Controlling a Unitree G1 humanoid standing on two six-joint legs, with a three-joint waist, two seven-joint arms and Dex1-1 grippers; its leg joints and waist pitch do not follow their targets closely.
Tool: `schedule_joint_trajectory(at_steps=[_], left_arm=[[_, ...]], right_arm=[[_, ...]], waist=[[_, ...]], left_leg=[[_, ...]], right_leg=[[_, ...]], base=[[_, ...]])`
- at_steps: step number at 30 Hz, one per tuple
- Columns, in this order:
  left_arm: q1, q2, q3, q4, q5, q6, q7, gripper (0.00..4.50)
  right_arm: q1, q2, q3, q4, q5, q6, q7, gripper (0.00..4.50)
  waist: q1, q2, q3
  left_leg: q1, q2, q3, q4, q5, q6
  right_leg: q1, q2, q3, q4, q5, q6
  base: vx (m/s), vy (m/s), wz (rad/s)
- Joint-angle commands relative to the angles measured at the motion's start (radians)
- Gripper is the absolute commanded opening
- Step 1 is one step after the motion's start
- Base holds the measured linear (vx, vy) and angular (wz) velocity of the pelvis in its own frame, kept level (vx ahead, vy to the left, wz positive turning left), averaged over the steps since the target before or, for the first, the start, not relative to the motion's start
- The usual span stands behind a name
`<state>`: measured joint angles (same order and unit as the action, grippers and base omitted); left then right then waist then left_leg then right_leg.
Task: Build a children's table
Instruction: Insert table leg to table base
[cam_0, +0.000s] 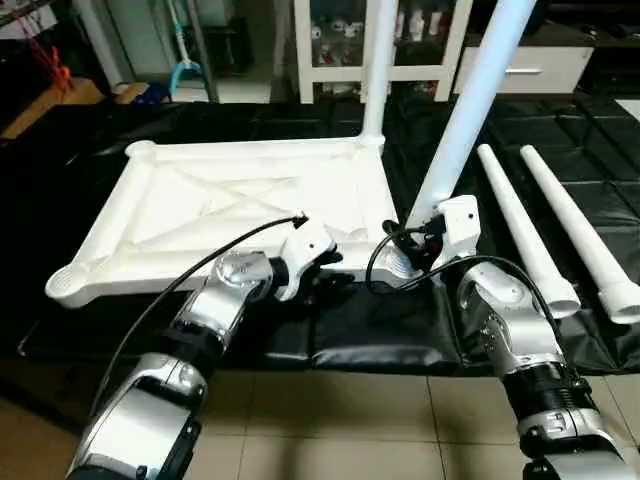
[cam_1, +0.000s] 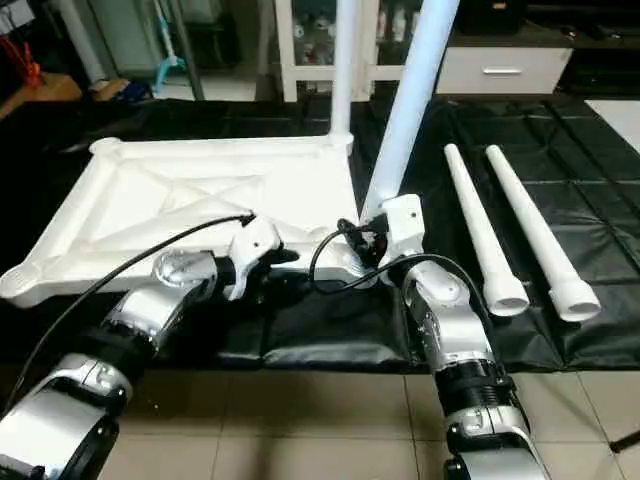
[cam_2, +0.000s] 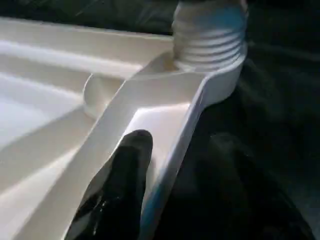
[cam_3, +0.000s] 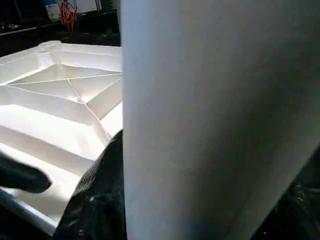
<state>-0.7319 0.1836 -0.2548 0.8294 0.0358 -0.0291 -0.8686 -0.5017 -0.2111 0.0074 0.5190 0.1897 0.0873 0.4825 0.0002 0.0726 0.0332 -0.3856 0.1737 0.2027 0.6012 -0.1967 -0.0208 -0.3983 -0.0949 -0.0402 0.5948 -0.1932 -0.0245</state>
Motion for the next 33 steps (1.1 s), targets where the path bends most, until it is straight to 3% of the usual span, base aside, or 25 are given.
schedule_joint_trajectory(at_steps=[1, 4, 16, 17, 18, 20, 30, 32, 33], left_arm=[[-0.021, 0.003, -0.004, 0.012, -0.002, -0.013, -0.037, 2.52], [-0.032, 0.012, -0.018, 0.028, 0.006, -0.020, -0.085, 2.68], [-0.047, 0.022, -0.037, 0.081, 0.032, -0.026, -0.139, 2.84], [-0.053, 0.019, -0.030, 0.090, 0.025, -0.026, -0.137, 2.57], [-0.060, 0.016, -0.024, 0.097, 0.020, -0.023, -0.134, 2.50], [-0.074, 0.010, -0.013, 0.111, 0.010, -0.023, -0.134, 2.50], [-0.078, 0.021, -0.023, 0.126, 0.018, -0.014, -0.198, 1.67], [-0.078, 0.020, -0.024, 0.128, 0.016, -0.009, -0.206, 1.64], [-0.074, 0.021, -0.028, 0.133, 0.023, -0.014, -0.204, 1.58]], right_arm=[[0.035, -0.022, 0.083, 0.016, -0.065, 0.028, 0.058, 1.87], [0.037, -0.037, 0.095, 0.008, -0.071, 0.020, 0.088, 1.87], [0.041, -0.017, 0.111, -0.003, -0.090, 0.010, 0.082, 1.87], [0.040, -0.017, 0.114, -0.003, -0.092, 0.007, 0.083, 1.87], [0.040, -0.017, 0.116, -0.001, -0.094, 0.003, 0.084, 1.87], [0.041, -0.018, 0.118, 0.000, -0.097, 0.000, 0.085, 1.87], [0.049, -0.030, 0.129, -0.008, -0.111, -0.015, 0.087, 1.87], [0.046, -0.031, 0.130, -0.007, -0.112, -0.017, 0.084, 1.87], [0.045, -0.028, 0.129, -0.008, -0.109, -0.015, 0.081, 1.87]], waist=[[0.001, -0.015, -0.067], [0.002, -0.014, -0.066], [-0.005, -0.013, -0.065], [-0.005, 0.002, -0.065], [-0.010, -0.007, -0.065], [-0.011, -0.001, -0.066], [-0.016, 0.001, -0.067], [-0.017, -0.008, -0.067], [-0.016, -0.007, -0.067]], left_leg=[[0.016, 0.046, -0.025, -0.061, -0.076, 0.127], [0.017, 0.047, -0.024, -0.059, -0.072, 0.145], [0.018, 0.049, -0.025, -0.062, -0.097, 0.131], [0.020, 0.049, -0.027, -0.062, -0.098, 0.129], [0.020, 0.048, -0.025, -0.061, -0.103, 0.129], [0.019, 0.048, -0.026, -0.062, -0.106, 0.130], [0.018, 0.048, -0.026, -0.059, -0.093, 0.147], [0.017, 0.048, -0.026, -0.059, -0.094, 0.148], [0.017, 0.048, -0.026, -0.059, -0.087, 0.153]], right_leg=[[0.053, -0.049, 0.024, -0.046, 0.054, -0.248], [0.052, -0.050, 0.023, -0.047, 0.048, -0.255], [0.052, -0.049, 0.022, -0.050, 0.014, -0.259], [0.052, -0.050, 0.022, -0.049, 0.017, -0.260], [0.051, -0.047, 0.021, -0.050, 0.028, -0.262], [0.054, -0.049, 0.021, -0.049, 0.032, -0.265], [0.055, -0.049, 0.020, -0.049, 0.034, -0.269], [0.056, -0.048, 0.020, -0.050, 0.026, -0.270], [0.055, -0.050, 0.020, -0.048, 0.029, -0.270]], base=[[0.000, 0.000, 0.00], [0.000, 0.000, 0.00], [0.000, 0.000, 0.00], [0.000, 0.000, 0.00], [0.000, 0.000, 0.00], [0.000, 0.000, 0.00], [0.000, 0.000, 0.00], [0.000, 0.000, 0.00], [0.000, 0.000, 0.00]])
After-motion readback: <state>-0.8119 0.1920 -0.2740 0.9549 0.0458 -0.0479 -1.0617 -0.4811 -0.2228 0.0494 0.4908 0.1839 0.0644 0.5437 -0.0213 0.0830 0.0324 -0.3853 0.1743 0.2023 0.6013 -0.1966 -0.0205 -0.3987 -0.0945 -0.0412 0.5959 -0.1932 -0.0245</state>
